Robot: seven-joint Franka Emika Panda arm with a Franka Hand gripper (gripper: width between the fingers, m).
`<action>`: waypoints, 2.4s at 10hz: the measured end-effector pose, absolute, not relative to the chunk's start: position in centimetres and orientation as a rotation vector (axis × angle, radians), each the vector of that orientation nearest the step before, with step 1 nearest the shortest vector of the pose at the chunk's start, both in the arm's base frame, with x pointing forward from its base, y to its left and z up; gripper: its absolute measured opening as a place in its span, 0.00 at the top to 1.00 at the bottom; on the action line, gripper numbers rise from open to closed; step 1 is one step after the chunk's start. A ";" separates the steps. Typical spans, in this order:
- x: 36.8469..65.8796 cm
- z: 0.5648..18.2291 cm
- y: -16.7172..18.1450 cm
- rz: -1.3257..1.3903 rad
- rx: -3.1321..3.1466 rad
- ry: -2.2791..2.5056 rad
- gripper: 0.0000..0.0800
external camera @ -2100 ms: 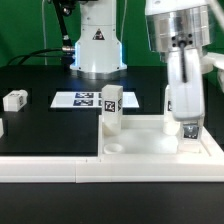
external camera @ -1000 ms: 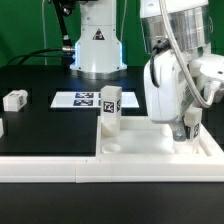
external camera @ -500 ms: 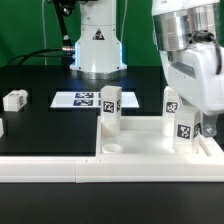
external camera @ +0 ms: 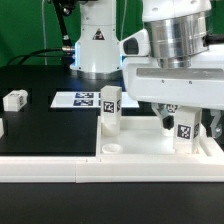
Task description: Assemble square table
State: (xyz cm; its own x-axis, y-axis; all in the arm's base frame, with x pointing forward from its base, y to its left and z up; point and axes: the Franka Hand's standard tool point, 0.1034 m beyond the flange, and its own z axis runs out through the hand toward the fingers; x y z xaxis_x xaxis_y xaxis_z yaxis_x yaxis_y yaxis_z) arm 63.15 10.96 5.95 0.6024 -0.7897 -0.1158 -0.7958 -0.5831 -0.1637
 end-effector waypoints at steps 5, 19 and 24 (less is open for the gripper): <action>62.7 5.7 10.9 0.102 -2.450 1.656 0.65; 62.6 5.6 9.7 0.160 -1.468 2.632 0.65; 62.5 5.4 9.7 0.161 -1.470 2.635 0.20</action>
Offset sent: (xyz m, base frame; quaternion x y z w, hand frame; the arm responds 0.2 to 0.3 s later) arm 0.0000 0.0000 0.0000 0.0000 0.0000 0.1296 0.9916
